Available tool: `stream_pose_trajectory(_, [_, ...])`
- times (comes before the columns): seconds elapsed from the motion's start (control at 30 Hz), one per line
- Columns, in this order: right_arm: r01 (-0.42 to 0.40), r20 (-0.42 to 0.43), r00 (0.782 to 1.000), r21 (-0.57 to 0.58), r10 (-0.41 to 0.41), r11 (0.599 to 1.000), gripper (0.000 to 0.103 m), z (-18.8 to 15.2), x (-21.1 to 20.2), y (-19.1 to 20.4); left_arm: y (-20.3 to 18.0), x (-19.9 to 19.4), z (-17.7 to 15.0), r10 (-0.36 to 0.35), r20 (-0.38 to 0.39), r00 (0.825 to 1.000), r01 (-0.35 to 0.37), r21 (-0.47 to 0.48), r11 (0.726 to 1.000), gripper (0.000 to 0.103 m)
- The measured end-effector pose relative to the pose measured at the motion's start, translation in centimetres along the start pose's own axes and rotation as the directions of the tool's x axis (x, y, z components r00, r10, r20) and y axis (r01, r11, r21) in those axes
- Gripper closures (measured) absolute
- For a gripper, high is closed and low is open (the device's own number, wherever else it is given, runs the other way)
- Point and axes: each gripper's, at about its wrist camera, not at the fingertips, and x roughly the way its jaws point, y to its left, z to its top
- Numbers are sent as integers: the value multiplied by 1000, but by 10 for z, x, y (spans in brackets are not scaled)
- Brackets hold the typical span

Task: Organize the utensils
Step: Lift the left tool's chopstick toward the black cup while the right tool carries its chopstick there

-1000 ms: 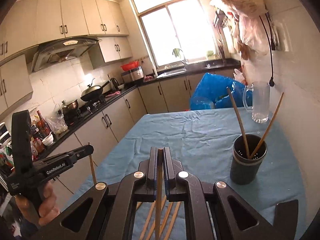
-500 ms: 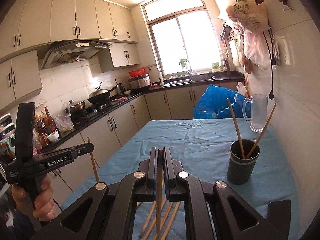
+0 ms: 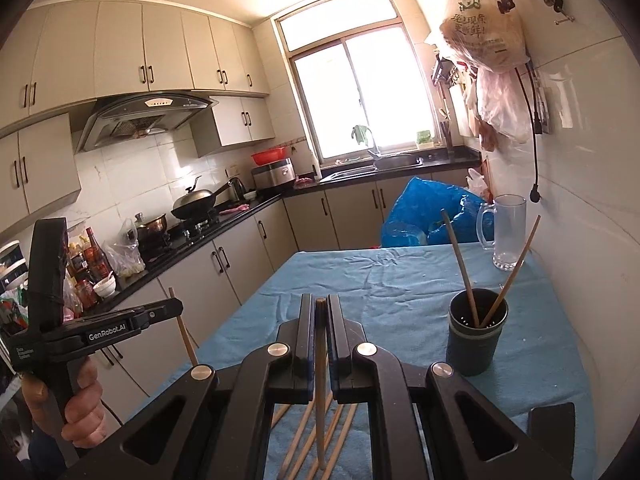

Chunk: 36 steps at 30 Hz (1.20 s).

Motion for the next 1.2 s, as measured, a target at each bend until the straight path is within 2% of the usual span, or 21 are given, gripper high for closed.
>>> stream_pose_trajectory(0.47, [25, 16, 1000, 31, -26, 999, 97, 7, -11, -11, -6, 0, 5, -33, -3, 999, 33, 3, 999, 98])
stream_pose_trajectory(1.2, [131, 38, 990, 66, -133, 989, 97, 21, -33, -37, -35, 8, 20, -112, -20, 993, 113, 51, 992, 98])
